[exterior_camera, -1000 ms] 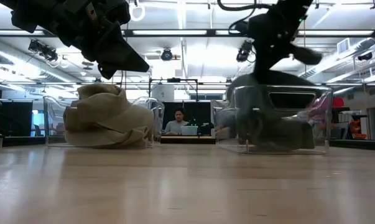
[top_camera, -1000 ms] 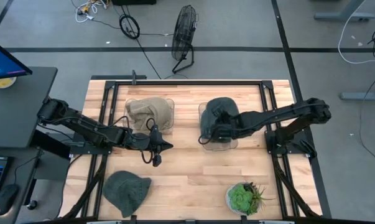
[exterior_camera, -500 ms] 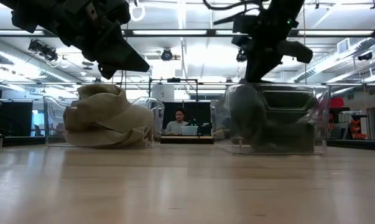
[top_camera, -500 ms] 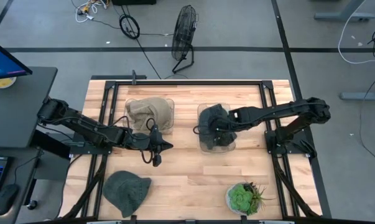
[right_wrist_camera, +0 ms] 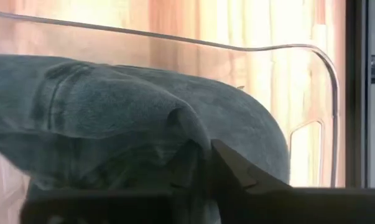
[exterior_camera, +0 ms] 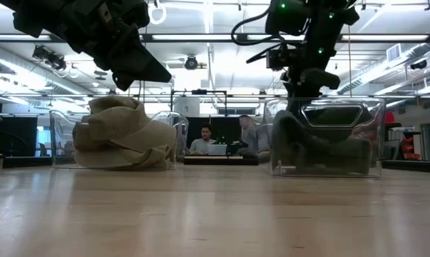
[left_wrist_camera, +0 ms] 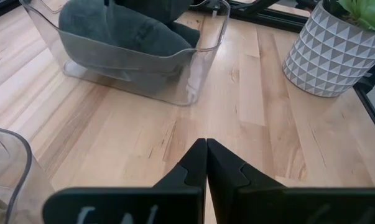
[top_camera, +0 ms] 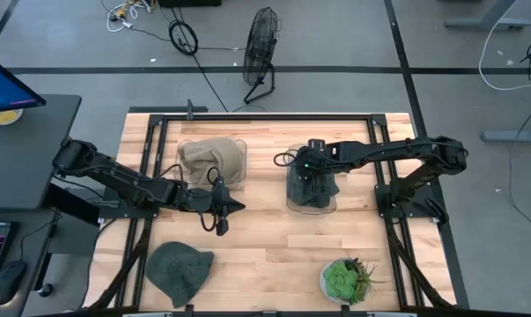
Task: Pick & Place hat
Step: Stack the right black cap into the right transparent bin
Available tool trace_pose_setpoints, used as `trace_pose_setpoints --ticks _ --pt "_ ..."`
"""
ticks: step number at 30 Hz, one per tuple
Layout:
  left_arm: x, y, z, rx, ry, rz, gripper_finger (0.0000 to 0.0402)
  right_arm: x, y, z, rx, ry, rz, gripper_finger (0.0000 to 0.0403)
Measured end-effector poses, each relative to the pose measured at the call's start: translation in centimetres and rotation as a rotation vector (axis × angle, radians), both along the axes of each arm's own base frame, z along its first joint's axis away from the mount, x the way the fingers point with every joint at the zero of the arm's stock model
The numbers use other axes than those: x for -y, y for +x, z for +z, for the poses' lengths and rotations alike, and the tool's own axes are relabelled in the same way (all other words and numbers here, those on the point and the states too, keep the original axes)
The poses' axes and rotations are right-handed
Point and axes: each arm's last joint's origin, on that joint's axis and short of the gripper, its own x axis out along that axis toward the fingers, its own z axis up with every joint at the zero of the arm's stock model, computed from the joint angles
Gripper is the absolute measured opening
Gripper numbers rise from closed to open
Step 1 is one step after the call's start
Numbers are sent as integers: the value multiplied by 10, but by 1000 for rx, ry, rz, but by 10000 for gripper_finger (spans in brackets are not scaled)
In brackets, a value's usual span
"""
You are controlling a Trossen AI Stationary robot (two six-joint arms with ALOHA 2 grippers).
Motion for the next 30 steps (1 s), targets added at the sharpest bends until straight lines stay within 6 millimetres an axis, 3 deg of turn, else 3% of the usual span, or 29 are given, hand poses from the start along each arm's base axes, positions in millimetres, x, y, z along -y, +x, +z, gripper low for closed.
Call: trace_pose_setpoints --ticks 9,13,16,19,22,30 --pt "0 0 0 0 0 0 14 -7 -3 4 -19 -71 26 133" --pt "0 0 0 -1 0 0 14 -22 -13 23 -54 -106 34 167" --pt "0 0 0 -1 0 0 14 -32 -23 44 -40 -80 -52 179" --pt "0 0 0 -2 0 0 14 -40 -37 56 -48 -38 -155 181" --pt "0 0 0 -2 0 0 14 -43 -49 55 -88 4 -221 174" --pt "0 0 0 -3 1 0 14 -45 -62 17 -226 77 -250 95"
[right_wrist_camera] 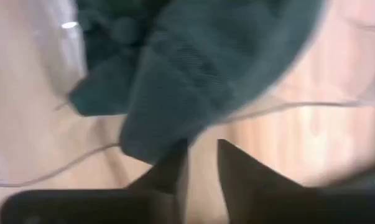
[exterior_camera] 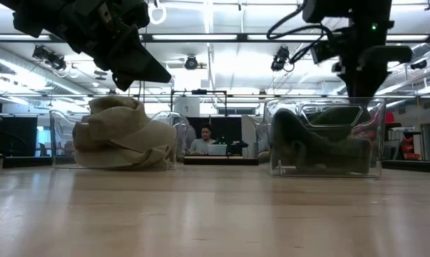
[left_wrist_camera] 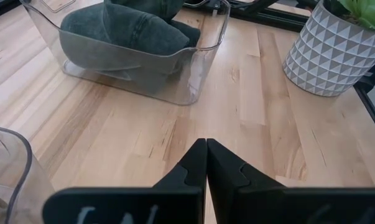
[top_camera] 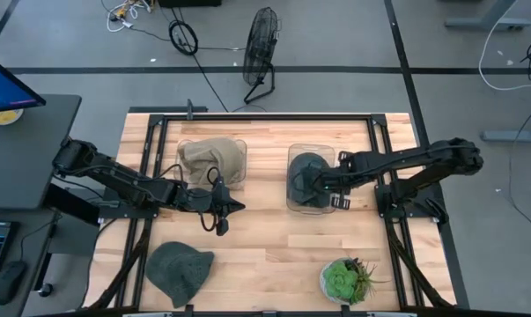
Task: Pick & Place hat
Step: Stack the right black cap into the right transparent bin
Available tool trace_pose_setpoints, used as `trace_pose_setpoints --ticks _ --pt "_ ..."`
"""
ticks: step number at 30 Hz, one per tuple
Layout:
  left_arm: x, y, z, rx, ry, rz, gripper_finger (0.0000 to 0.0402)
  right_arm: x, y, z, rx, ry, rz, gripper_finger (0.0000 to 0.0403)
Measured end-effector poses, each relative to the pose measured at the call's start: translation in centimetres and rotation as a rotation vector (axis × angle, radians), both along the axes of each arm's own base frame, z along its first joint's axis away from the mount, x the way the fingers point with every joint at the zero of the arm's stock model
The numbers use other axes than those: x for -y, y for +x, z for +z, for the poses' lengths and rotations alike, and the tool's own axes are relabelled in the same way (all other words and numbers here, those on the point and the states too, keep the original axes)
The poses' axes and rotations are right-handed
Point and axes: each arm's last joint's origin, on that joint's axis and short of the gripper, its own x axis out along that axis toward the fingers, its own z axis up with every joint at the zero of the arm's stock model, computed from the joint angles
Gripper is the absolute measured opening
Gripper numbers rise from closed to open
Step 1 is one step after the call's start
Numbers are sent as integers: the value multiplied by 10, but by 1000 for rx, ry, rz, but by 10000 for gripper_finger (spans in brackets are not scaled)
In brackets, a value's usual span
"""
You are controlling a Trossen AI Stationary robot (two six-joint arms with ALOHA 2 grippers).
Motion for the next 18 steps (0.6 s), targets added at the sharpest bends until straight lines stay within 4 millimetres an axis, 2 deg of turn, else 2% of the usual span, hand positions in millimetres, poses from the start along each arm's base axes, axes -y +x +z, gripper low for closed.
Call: trace_pose_setpoints --ticks 4,6,10,13,18 --pt "0 0 0 -3 1 0 14 -2 3 -8 25 55 72 25" --pt "0 0 0 -5 1 0 14 -2 8 -8 61 53 122 8" --pt "0 0 -1 -5 2 0 14 -1 18 -6 145 36 212 20" --pt "0 0 0 -5 2 0 14 2 24 -5 193 26 245 13" --pt "0 0 0 -4 1 0 14 10 30 -15 164 97 228 6"
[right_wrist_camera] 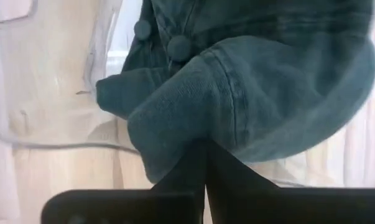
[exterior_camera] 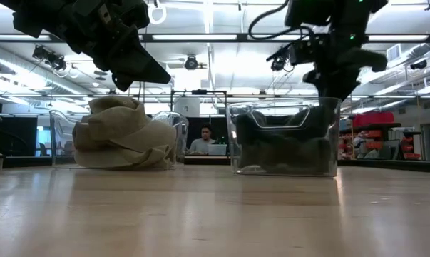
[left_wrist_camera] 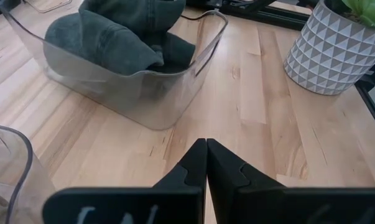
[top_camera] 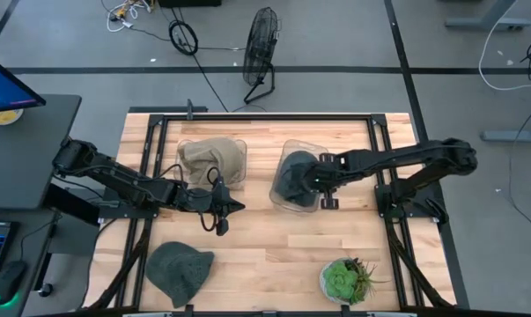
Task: Pick & Place hat
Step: Stack the right black cap into the right transparent bin, then stack the black cap into the right transparent bin
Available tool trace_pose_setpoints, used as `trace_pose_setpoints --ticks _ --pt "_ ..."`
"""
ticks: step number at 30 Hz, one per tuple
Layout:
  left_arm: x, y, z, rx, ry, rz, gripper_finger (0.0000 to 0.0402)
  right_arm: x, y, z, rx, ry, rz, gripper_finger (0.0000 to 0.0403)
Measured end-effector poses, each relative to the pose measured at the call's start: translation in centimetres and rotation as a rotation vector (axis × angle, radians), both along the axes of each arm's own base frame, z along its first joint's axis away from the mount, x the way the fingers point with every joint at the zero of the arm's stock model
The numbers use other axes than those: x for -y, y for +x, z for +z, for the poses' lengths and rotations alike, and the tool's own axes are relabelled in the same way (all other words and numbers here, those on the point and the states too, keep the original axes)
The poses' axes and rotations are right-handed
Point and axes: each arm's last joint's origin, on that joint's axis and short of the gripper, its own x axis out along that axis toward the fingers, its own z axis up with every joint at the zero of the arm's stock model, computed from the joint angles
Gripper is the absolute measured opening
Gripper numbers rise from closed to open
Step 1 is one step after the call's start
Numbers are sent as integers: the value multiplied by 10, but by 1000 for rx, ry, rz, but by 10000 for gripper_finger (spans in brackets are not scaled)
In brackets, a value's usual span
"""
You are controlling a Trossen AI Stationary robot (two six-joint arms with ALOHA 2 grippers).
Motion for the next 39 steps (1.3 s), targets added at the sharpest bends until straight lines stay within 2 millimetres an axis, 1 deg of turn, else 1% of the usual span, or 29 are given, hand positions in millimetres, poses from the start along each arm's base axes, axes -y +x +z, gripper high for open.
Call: trace_pose_setpoints --ticks 3,10,15,19,22,25,27,30,34,36,39 --pt "0 0 0 0 0 0 14 3 9 -10 -20 -7 26 6" --pt "0 0 0 -1 0 0 14 9 30 -32 -17 -36 152 3" --pt "0 0 0 -3 1 0 14 17 35 -49 -68 50 134 2" --pt "0 0 0 -3 1 0 14 20 36 -53 -84 56 125 3" --pt "0 0 0 3 -4 2 14 19 35 -44 -80 56 123 6" --pt "1 2 4 46 -37 10 14 16 35 -27 -58 57 113 9" --pt "2 4 11 73 -55 11 14 14 33 -16 -67 63 96 10" --pt "6 9 26 121 -77 -6 14 11 30 3 -66 75 50 9" --pt "15 17 52 116 -104 -74 13 1 27 29 -19 98 -23 9" --pt "20 19 66 54 -108 -84 13 -7 26 41 33 107 -23 9" --pt "28 15 86 -92 -132 -72 13 -25 25 52 113 115 41 9"
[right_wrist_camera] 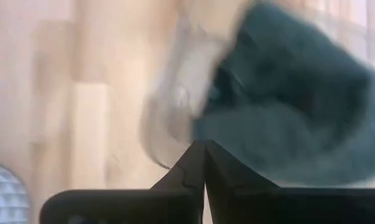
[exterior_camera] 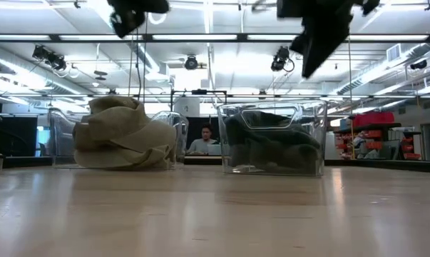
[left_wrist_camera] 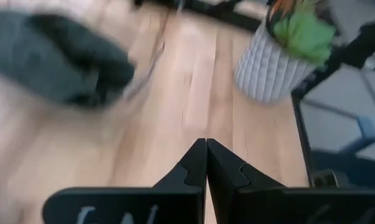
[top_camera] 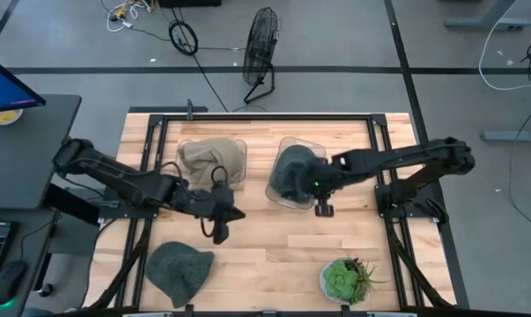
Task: Pick & Place hat
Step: Stack the black cap into the right transparent bin
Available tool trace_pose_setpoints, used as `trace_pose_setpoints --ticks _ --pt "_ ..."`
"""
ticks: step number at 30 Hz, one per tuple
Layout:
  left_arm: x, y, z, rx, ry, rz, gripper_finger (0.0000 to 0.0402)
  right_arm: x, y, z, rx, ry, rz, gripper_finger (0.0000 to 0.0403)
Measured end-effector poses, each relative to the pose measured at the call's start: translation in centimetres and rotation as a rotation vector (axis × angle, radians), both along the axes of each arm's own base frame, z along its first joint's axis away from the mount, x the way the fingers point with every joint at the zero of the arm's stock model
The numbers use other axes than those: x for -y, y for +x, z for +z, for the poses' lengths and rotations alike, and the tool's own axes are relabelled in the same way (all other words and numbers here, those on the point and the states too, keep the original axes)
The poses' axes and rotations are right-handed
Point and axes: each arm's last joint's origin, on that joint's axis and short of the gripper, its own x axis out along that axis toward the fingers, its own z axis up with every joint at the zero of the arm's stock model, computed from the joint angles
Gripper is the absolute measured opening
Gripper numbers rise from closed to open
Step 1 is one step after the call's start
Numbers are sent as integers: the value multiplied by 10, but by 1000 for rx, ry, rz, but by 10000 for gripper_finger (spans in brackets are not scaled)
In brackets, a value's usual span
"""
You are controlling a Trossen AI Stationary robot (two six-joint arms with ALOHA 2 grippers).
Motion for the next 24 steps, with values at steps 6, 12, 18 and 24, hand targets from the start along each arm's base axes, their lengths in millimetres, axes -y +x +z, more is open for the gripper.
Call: trace_pose_setpoints --ticks 6,12,18,24 --pt "19 -20 13 -238 -129 64 13 -49 8 12 210 39 162 9" --pt "49 -51 -7 -465 -229 95 13 -88 16 22 418 68 316 9" --pt "74 -70 -30 -608 -291 84 18 -100 23 26 531 11 372 20" --pt "78 -79 -33 -676 -314 125 65 -99 34 30 646 -131 420 51"
